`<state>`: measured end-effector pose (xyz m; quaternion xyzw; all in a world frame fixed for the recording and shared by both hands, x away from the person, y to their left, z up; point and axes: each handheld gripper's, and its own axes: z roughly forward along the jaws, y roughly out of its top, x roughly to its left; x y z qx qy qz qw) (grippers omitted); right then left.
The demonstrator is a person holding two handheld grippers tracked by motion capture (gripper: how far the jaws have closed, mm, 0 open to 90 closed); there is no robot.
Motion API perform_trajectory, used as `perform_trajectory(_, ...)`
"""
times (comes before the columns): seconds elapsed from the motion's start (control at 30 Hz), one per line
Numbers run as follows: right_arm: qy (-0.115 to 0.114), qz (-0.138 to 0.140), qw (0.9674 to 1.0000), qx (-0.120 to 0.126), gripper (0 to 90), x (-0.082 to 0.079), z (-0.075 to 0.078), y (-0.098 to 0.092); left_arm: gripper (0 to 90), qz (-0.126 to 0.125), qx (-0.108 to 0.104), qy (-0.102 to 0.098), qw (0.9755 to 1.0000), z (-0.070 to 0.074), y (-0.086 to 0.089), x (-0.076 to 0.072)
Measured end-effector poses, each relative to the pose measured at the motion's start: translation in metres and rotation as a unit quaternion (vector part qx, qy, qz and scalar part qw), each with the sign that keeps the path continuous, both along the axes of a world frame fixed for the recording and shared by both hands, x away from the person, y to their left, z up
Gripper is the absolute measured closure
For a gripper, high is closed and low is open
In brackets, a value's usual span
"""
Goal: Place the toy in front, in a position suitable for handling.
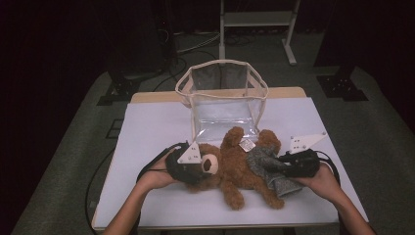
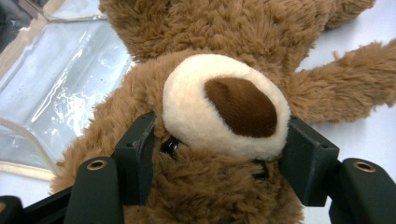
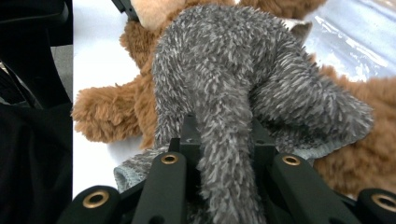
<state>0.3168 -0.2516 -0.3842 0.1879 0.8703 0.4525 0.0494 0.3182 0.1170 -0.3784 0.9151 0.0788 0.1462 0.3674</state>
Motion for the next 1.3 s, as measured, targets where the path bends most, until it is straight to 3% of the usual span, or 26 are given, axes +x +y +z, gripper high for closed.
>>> perform_trajectory(0.17, 0.005, 0.01, 0.9999, 0.005, 73.2, -0.006, -0.002, 0.003, 36.3, -0.008, -0.006, 0.017, 0.9998, 0.003, 0.008, -0.005)
perform_trajectory(0.37, -0.004, 0.028, 0.9996, 0.004, 73.2, -0.014, 0.005, 0.013, 36.3, -0.011, -0.002, 0.016, 0.9998, 0.004, 0.014, -0.008)
perform_trajectory(0.47, -0.016, 0.031, 0.9993, 0.011, 73.3, -0.009, 0.015, 0.02, 36.0, -0.014, 0.001, 0.008, 0.9999, 0.004, 0.011, -0.008)
perform_trajectory(0.67, -0.027, 0.032, 0.9991, -0.006, 73.2, 0.01, 0.025, 0.034, 35.2, -0.015, -0.005, 0.008, 0.9998, 0.002, 0.011, -0.008)
perform_trajectory(0.8, -0.019, 0.018, 0.9995, -0.016, 73.2, 0.019, 0.021, 0.026, 35.2, -0.016, -0.009, 0.008, 0.9998, 0.001, 0.013, -0.008)
perform_trajectory(1.03, 0.005, -0.014, 0.9996, -0.023, 73.2, 0.018, 0.006, -0.004, 35.1, -0.019, -0.006, 0.009, 0.9998, 0.0, 0.01, -0.006)
perform_trajectory(1.2, -0.004, -0.013, 0.9997, -0.019, 73.2, 0.019, 0.015, -0.003, 35.0, -0.022, 0.0, 0.007, 0.9997, 0.001, 0.007, -0.006)
perform_trajectory(1.3, -0.018, -0.004, 0.9996, -0.02, 73.2, 0.03, 0.029, 0.01, 35.1, -0.028, 0.007, 0.004, 0.9996, 0.001, 0.006, -0.006)
